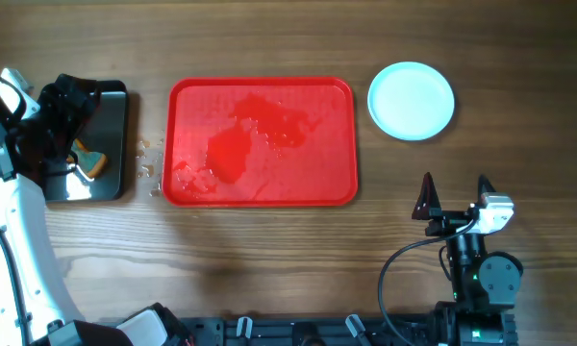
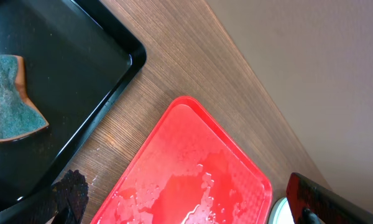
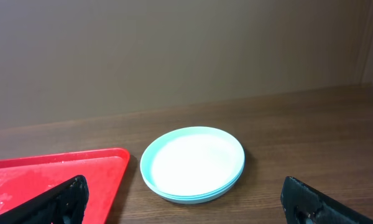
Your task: Clean dirty plates on tray and stack at the side
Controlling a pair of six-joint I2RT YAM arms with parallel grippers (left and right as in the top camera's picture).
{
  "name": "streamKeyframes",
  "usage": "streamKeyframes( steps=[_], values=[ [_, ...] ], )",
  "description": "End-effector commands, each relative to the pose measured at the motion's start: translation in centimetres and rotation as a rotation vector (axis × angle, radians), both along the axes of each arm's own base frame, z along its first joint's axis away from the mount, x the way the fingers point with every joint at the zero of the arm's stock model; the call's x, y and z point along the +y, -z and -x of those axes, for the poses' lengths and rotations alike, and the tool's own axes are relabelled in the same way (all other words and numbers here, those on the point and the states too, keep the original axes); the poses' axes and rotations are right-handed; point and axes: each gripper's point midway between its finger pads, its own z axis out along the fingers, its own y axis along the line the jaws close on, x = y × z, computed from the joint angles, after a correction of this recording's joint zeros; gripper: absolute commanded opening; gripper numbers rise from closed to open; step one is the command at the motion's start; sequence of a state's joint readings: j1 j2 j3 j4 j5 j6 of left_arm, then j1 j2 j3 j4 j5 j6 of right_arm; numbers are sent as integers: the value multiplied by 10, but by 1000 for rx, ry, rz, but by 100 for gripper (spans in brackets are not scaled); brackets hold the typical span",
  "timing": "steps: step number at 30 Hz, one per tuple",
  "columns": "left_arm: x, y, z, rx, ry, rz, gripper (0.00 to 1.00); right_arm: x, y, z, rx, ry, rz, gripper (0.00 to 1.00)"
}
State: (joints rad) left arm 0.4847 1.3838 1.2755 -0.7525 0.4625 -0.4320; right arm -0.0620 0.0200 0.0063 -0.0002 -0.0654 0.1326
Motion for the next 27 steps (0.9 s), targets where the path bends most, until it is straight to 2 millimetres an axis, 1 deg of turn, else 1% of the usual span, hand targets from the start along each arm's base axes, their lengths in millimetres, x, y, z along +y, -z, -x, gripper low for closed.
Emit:
streamKeyframes(
  steps=[1, 21, 25, 27],
  values=[
    [-1, -1, -1, -6, 8, 6, 100, -5, -3, 1, -12, 27, 14, 100],
    [-1, 0, -1, -2, 7, 8, 100, -5, -2, 1, -11, 27, 14, 100],
    [-3, 7, 6, 37, 8, 17, 100, -5, -2, 1, -11, 27, 14, 100],
    [-14, 13, 9, 62, 48, 5, 100, -5, -2, 1, -11, 27, 14, 100]
  ],
)
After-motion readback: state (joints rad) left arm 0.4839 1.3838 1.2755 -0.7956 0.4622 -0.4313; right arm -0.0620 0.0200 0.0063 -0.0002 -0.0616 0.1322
